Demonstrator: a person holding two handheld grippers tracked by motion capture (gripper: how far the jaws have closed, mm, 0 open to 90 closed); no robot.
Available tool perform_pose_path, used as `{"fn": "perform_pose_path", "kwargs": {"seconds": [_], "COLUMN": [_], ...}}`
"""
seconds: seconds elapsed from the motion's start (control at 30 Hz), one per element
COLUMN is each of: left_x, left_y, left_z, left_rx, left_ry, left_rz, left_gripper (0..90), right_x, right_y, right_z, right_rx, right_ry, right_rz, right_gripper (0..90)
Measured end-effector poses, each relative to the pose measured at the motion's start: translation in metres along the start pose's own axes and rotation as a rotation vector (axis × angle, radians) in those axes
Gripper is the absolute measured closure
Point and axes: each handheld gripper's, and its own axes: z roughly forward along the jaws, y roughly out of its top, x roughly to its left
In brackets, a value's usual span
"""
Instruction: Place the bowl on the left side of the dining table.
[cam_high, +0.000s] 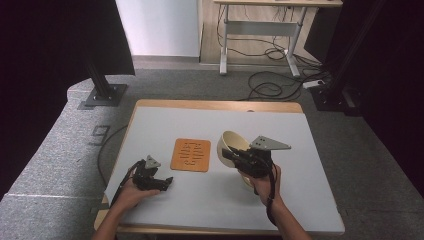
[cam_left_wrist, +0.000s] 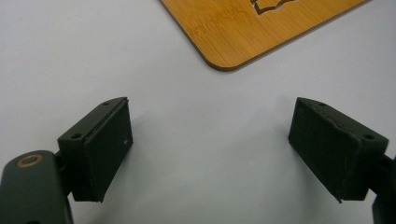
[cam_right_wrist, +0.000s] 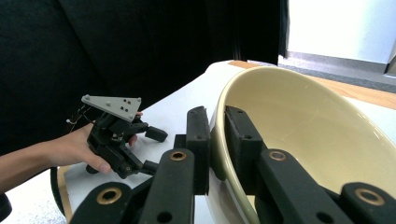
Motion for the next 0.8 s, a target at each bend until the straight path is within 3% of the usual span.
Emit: {"fn": "perform_pose_path", "kwargs": {"seconds": [0.33, 0.8], "left_x": [0.0, 0.0], "left_y": [0.0, 0.0], "left_z": [0.0, 0.0], "left_rx": [0.0, 0.0], "left_ry": [0.0, 0.001], "left_rz": [0.0, 0.0], "left_gripper": [13.6, 13.6], "right_x": [0.005, 0.004], "right_y": [0.002, 0.003], "right_z": [0.009, 0.016], "right_rx": [0.008, 0.009], "right_ry": [0.029, 0.026], "right_rz": [-0.005, 0.003], "right_gripper": [80.5, 80.5]}}
